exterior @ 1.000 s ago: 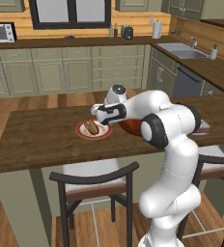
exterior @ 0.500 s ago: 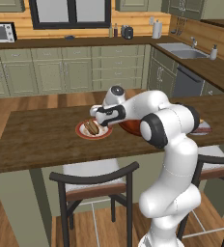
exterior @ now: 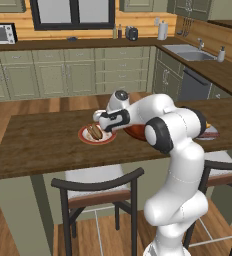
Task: Place one bun and one sausage from the bowl on each plate.
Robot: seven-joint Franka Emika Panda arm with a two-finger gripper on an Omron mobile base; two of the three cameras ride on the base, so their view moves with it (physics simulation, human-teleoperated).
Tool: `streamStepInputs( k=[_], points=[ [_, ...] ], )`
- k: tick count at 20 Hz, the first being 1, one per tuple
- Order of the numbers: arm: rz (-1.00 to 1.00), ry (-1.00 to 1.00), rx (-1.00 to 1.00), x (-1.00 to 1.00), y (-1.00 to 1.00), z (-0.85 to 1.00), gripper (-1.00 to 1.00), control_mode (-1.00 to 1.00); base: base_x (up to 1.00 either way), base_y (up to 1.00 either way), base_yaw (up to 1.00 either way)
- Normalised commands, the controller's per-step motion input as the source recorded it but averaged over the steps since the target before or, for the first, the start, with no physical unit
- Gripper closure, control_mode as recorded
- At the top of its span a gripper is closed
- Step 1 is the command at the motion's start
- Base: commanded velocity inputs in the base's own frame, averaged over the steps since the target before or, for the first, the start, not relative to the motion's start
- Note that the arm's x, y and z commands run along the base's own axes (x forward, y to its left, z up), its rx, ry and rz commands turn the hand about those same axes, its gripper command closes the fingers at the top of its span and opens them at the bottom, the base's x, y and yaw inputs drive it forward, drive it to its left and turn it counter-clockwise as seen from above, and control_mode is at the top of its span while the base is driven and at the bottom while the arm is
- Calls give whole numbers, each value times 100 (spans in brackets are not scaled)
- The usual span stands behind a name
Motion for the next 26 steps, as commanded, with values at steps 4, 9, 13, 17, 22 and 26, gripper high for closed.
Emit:
streamStepInputs(
  k=[4, 9, 13, 17, 22, 26],
  points=[
    [0, 0, 0, 0, 0, -12, 100, -100, 0, 0, 0],
    [0, 0, 0, 0, 0, -9, 100, -100, 0, 0, 0],
    [0, 0, 0, 0, 0, -6, -100, -100, 0, 0, 0],
    [0, 0, 0, 0, 0, 0, -100, -100, 0, 0, 0],
    [0, 0, 0, 0, 0, 0, -100, -100, 0, 0, 0],
    [0, 0, 0, 0, 0, 0, -100, -100, 0, 0, 0]
  ],
)
